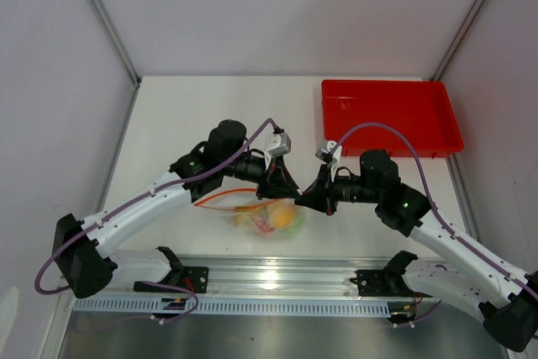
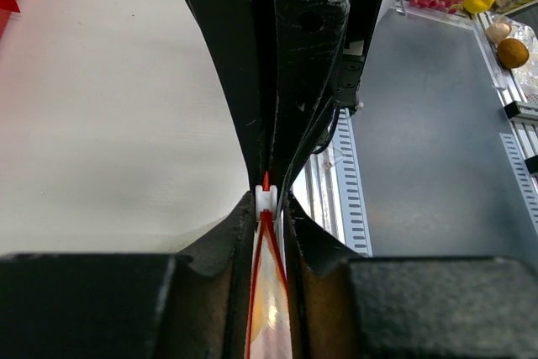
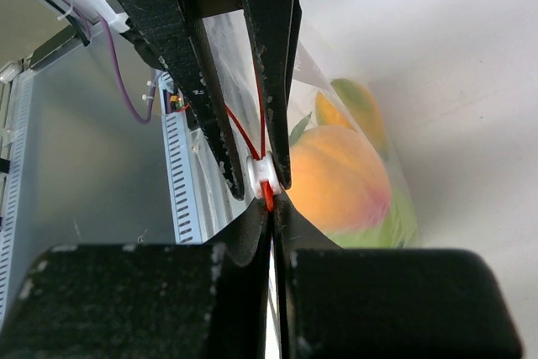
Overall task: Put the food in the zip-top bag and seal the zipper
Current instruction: Zip the zipper food storage bag at the center of the board.
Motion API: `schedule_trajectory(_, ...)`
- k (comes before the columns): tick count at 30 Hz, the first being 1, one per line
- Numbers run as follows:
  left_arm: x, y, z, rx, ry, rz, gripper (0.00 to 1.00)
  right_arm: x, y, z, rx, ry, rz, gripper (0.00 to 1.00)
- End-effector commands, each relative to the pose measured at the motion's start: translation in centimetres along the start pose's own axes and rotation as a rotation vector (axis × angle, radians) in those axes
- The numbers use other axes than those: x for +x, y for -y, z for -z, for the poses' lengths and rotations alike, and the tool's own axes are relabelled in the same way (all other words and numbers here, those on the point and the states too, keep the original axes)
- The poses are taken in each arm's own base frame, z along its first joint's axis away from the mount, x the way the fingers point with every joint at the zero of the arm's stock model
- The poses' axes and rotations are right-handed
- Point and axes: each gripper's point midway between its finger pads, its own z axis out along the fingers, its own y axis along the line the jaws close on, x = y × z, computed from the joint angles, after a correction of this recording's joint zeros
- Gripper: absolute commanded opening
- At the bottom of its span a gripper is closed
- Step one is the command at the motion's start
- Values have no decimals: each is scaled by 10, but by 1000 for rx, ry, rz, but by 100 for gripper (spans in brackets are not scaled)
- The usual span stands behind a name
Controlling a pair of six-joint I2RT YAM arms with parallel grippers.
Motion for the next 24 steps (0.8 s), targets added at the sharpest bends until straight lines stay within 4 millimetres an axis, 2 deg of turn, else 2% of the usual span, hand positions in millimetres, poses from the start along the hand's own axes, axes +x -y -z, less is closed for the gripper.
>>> schedule_trajectory(1,-22,8,2,40,41,-44,19,-15,-2,1,0,42,42,0)
schedule_trajectory(4,-23,9,2,43,40,-41,13,-14,0,1,12,39,34,0)
schedule_trajectory(7,-20,7,3,24,39,-29,1,-15,5,1,47,44,31,0)
schedule_trajectory(12,-16,4,5,-3,24,-1,1,-16,22,4,154,70,15,0)
schedule_trajectory(24,-6,-4,9,-70,-2,30,1,-20,29,5,206,145,-32,0)
